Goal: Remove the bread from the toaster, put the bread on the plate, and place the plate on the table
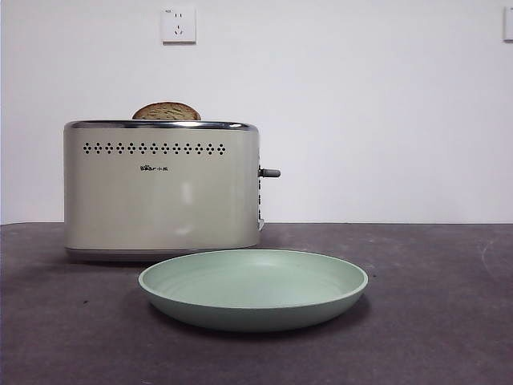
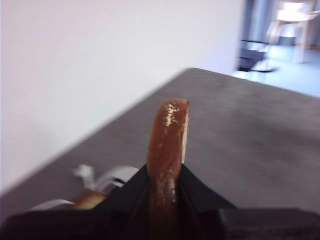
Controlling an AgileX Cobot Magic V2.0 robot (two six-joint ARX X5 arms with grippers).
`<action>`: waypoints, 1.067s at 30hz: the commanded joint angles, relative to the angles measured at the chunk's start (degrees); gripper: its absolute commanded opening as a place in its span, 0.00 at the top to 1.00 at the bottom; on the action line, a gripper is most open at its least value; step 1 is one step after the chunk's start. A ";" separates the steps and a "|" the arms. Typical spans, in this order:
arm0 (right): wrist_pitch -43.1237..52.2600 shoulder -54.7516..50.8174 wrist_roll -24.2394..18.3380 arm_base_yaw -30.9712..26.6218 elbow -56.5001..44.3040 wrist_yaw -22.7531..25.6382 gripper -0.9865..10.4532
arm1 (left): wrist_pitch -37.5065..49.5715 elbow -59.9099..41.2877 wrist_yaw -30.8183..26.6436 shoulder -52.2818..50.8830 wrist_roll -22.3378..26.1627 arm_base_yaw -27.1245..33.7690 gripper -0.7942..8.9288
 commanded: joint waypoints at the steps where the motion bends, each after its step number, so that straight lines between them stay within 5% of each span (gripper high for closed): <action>1: 2.27 0.63 1.14 0.11 0.13 -0.22 0.31 | -5.01 -0.15 3.13 -1.62 -2.40 0.02 0.93; 14: 10.21 11.45 4.68 1.38 0.13 -1.66 0.32 | -9.97 -13.20 3.39 -14.73 -4.87 -1.27 0.93; 17: 10.29 15.78 4.63 2.89 0.13 -1.66 0.40 | -9.16 -19.08 3.45 -18.45 -5.31 -1.27 0.93; 26: 13.29 30.53 4.90 9.88 0.13 -0.98 0.43 | -8.72 -32.35 3.52 -27.85 -6.82 -1.20 0.93; 32: 15.10 39.85 4.90 13.05 0.13 3.37 0.48 | -9.11 -35.21 3.54 -31.21 -7.80 -1.07 0.93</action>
